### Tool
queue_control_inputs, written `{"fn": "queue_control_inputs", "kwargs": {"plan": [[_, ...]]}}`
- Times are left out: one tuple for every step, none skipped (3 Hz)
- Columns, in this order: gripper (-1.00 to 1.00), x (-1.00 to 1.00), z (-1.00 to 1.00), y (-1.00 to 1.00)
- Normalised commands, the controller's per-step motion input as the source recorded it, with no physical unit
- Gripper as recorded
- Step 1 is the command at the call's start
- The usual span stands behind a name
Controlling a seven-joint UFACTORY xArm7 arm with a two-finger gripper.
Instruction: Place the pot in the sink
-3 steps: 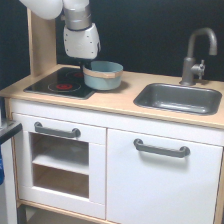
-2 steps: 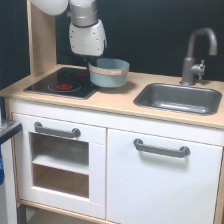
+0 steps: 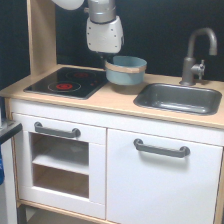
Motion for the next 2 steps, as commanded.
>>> {"fn": "queue_control_inputs", "kwargs": {"plan": [[-1.0,1.0,-0.66,0.06],[-1.0,0.98,-0.2,0.01]]}}
